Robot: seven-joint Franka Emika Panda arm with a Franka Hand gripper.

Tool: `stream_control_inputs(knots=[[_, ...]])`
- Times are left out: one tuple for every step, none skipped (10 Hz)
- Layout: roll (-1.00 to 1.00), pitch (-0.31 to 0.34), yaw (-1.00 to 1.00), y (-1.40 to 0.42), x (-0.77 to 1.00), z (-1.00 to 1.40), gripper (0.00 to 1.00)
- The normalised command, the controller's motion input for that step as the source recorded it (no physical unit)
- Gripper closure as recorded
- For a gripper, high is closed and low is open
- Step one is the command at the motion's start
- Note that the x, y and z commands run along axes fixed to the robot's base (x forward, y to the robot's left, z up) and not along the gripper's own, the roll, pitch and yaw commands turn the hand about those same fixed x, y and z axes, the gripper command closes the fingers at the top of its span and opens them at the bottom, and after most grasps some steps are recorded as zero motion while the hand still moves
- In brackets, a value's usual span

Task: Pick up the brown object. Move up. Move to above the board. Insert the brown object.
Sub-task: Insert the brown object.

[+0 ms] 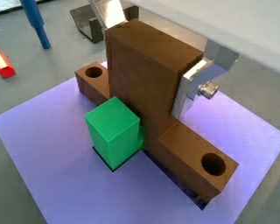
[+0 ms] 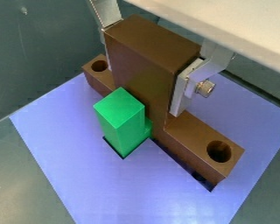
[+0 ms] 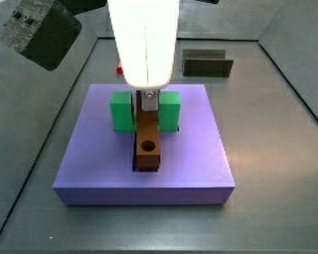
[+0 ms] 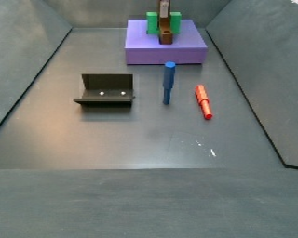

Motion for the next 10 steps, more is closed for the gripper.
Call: stream_control_inputs(knots=[[0.05,0.000,0.00,0.00,0.16,-0.19,1.00],[0.07,0.000,0.00,0.00,0.18,-0.19,1.00],[0.06,0.000,0.00,0.00,0.14,-0.20,1.00],[0.06,0.000,0.00,0.00,0.13,-0.19,1.00],[0.04,0.000,0.00,0.00,0.07,-0.19,1.00],[0.02,0.000,0.00,0.00,0.01,-0.23,1.00],[0.00,0.000,-0.01,0.00,0.00,-0.25,1.00],[0.00,0.000,-0.09,0.00,0.00,-0.11,1.00],[0.00,0.000,-0.11,0.00,0.00,-0.10,1.00],[0.00,0.000,-0.11,0.00,0.00,-0.08,1.00]])
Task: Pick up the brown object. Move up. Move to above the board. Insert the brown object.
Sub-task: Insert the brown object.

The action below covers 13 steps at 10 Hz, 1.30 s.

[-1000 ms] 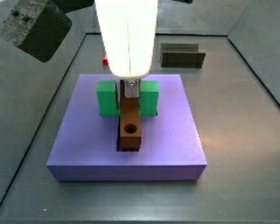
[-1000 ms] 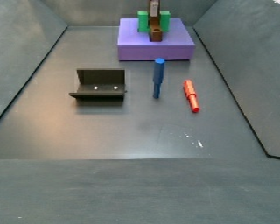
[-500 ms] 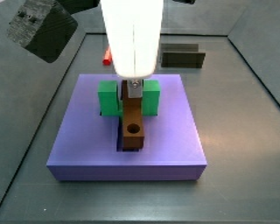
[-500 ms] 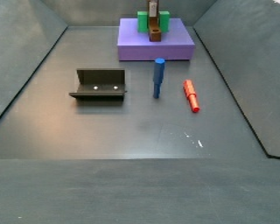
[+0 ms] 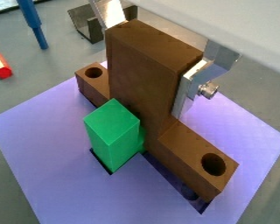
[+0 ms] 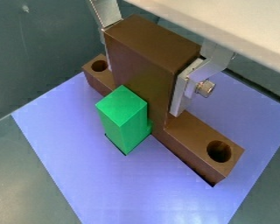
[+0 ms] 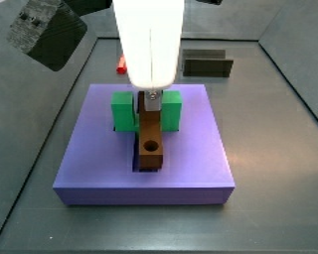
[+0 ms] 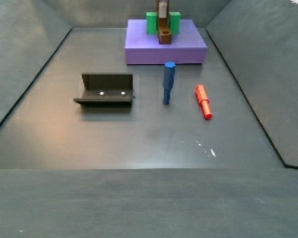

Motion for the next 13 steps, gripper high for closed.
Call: stream_control_inputs(knots=[[0.00,0.000,-0.17,0.00,0.00,-0.06,1.00],[0.00,0.000,-0.20,0.00,0.00,-0.08,1.00],[0.00,0.000,-0.18,0.00,0.00,-0.07,1.00],[0.00,0.000,-0.18,0.00,0.00,-0.07,1.00],[0.02,0.000,-0.21,-0.01,0.02,-0.06,1.00],[0.01,0.000,-0.16,0.00,0.00,-0.03,1.00],[0.03,0.000,-0.07,0.00,0.00,-0.02,1.00],[0.02,0.000,0.00,0.00,0.00,-0.09,1.00],[0.10,-0.026,0.00,-0.05,0.00,-0.28,1.00],[0.17,-0.059,0.00,-0.10,0.00,-0.46,1.00],[0.22,-0.093,0.02,-0.10,-0.05,-0.54,1.00],[0.25,-0.087,0.03,-0.11,-0.07,-0.51,1.00],[0.19,-0.071,0.00,-0.10,-0.05,-0.42,1.00]])
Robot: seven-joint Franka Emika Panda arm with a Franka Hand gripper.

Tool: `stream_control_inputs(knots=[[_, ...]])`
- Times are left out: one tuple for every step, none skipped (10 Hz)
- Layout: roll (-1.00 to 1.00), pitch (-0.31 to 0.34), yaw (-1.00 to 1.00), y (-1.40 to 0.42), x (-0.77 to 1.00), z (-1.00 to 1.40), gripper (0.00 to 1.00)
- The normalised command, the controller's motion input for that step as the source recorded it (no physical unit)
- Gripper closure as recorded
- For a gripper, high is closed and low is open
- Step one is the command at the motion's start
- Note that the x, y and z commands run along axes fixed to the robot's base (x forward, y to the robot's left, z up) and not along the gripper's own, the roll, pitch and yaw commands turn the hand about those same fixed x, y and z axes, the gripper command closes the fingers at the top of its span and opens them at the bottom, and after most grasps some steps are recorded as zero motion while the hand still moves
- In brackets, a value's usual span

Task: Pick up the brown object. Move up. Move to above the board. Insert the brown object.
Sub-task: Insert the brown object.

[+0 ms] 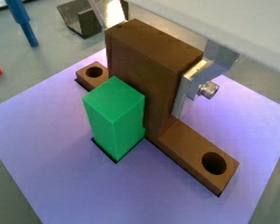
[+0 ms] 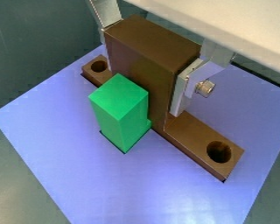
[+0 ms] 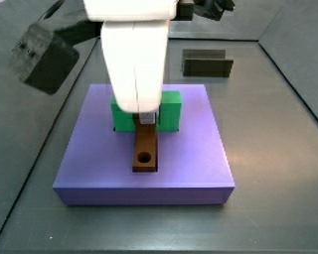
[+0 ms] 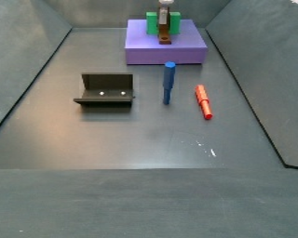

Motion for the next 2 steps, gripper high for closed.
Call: stream_control_inputs(knots=[[0.02,0.000,0.00,0.00,0.00,0.00,1.00],[0.00,0.000,0.00,0.00,0.00,0.00,1.00]])
